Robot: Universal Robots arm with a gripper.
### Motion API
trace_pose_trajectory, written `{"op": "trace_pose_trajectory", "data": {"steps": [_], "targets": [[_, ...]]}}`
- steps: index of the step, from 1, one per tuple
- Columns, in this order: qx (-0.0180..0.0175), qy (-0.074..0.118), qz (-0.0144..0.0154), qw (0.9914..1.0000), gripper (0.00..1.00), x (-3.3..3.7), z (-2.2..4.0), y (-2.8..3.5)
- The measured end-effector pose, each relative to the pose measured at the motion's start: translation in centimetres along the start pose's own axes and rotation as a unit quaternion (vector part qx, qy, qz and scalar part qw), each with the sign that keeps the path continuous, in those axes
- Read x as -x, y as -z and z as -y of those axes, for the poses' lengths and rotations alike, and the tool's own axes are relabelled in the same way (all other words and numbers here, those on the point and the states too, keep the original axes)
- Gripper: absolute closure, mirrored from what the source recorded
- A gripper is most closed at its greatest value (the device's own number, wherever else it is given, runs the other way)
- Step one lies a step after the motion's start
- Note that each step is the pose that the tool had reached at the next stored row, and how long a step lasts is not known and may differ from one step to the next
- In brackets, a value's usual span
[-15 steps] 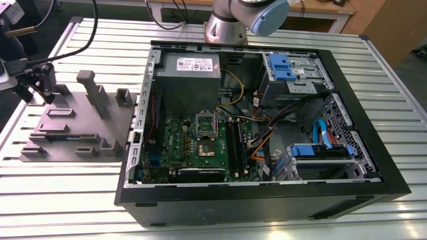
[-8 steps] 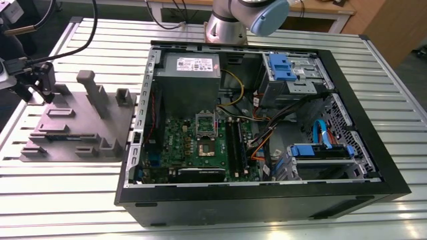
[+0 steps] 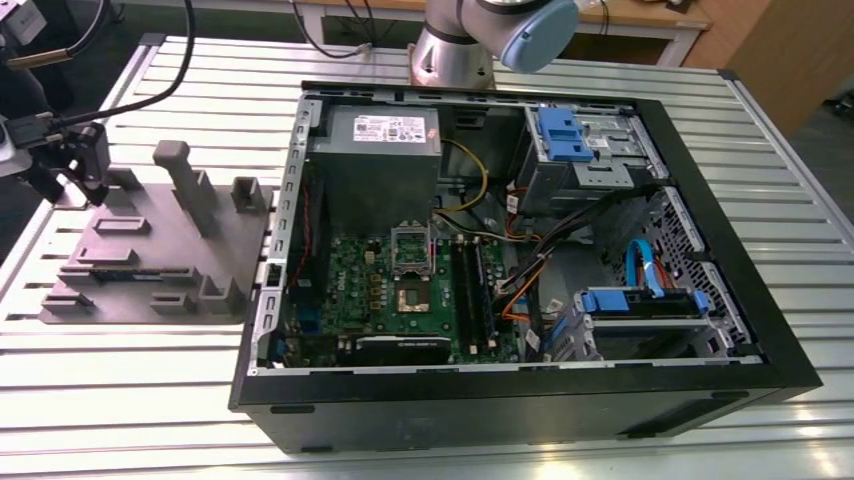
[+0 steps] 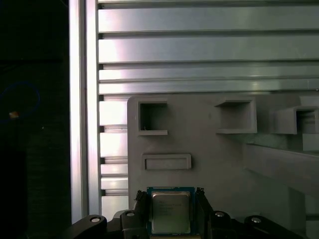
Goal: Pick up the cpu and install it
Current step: 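Pick up the cpu and move it towards the insertion slot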
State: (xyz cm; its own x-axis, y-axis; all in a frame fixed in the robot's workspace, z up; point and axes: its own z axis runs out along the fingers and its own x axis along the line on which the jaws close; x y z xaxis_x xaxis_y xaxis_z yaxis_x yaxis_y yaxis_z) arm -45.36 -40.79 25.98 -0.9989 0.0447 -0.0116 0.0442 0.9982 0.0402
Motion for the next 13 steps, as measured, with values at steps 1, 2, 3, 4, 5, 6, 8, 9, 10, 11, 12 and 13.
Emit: {"op": "trace_pose_trajectory", "data": {"steps": [1,2,3,4,5,6,8,9,10,11,12,13], "targets": [[0.0000,0.000,0.0000,1.00000,0.53,0.00,-0.01,0.10],[0.0000,0.000,0.0000,1.00000,0.53,0.00,-0.01,0.20],[0.0000,0.000,0.0000,1.00000,0.53,0.00,-0.02,0.30],[0.0000,0.000,0.0000,1.00000,0.53,0.00,-0.02,0.40],[0.0000,0.000,0.0001,1.00000,0.53,0.01,-0.03,0.51],[0.0000,0.000,0.0001,1.00000,0.53,0.01,-0.03,0.60],[0.0000,0.000,0.0000,1.00000,0.53,0.01,-0.04,0.79],[0.0000,0.000,0.0001,1.00000,0.53,0.01,-0.04,0.90],[0.0000,0.000,0.0001,1.00000,0.53,0.01,-0.05,1.03],[0.0000,0.000,0.0001,1.00000,0.53,0.01,-0.05,1.16],[0.0000,0.000,0.0001,1.00000,0.53,0.01,-0.06,1.29],[0.0000,0.000,0.0001,1.00000,0.53,0.01,-0.06,1.43]]}}
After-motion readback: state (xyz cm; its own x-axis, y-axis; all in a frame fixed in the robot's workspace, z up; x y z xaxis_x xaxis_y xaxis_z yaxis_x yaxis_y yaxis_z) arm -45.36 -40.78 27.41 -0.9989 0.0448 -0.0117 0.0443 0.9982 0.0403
